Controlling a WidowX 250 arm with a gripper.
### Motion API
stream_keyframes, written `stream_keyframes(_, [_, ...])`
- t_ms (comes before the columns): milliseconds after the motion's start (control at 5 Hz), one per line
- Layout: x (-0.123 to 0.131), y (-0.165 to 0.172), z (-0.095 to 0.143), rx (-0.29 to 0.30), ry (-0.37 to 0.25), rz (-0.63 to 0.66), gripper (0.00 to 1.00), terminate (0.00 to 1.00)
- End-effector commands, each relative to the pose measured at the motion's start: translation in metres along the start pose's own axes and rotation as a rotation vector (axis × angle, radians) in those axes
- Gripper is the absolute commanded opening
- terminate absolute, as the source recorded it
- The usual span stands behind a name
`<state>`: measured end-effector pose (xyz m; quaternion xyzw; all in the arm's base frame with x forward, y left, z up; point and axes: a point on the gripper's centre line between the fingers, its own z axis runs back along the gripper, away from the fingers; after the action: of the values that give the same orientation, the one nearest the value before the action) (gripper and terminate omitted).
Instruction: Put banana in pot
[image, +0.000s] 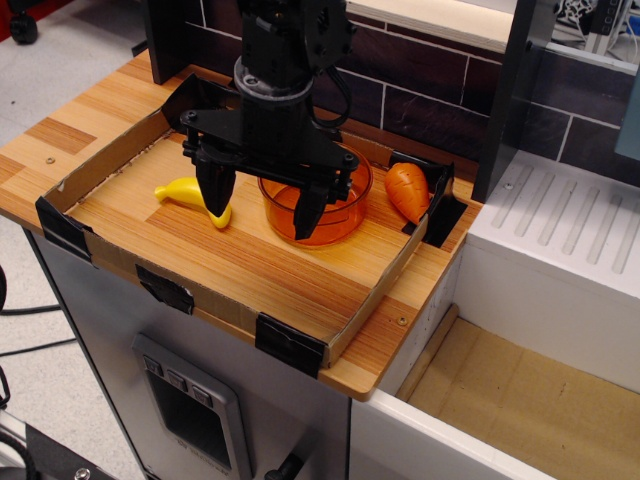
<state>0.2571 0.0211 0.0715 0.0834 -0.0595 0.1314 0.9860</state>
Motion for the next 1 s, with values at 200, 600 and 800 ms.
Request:
stream_keyframes(200, [0.008, 0.017, 0.011, -0.088, -0.007, 0.265, 1.00, 0.00])
stream_keyframes(600, [0.024, 0.060, 0.024, -0.262, -0.032, 0.758, 1.00, 0.00])
stream_keyframes(800, [0.027, 0.068, 0.013, -0.186, -0.024, 1.000, 1.00, 0.00])
